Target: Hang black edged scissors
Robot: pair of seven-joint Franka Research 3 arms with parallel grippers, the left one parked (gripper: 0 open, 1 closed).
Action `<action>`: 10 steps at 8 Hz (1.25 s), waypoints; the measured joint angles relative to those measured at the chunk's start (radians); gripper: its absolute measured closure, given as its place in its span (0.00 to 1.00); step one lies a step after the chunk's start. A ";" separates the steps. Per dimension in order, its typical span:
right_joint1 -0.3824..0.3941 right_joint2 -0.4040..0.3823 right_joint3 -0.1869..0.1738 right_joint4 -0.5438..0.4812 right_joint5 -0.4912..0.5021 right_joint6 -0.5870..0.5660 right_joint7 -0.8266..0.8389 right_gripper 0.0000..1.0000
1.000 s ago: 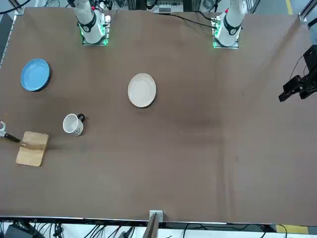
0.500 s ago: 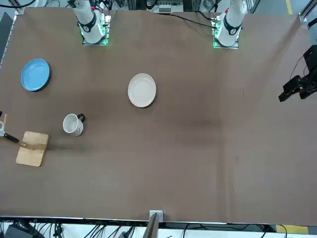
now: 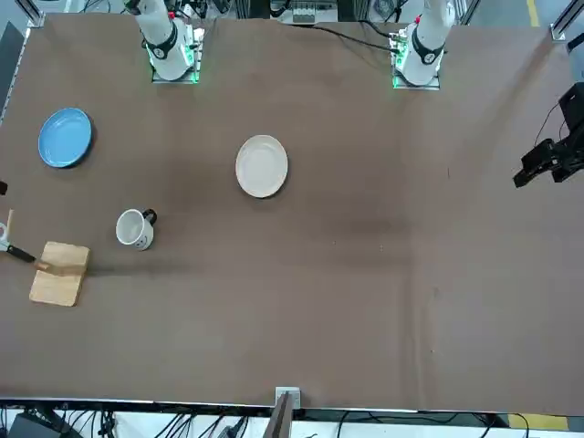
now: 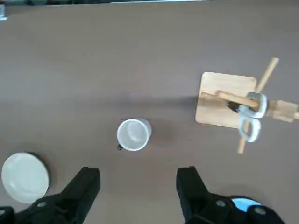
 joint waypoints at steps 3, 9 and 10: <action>0.061 -0.090 0.000 -0.013 -0.006 -0.085 0.092 0.00; 0.281 -0.270 0.000 -0.278 -0.209 -0.044 0.167 0.00; 0.292 -0.309 0.000 -0.327 -0.211 -0.042 0.173 0.00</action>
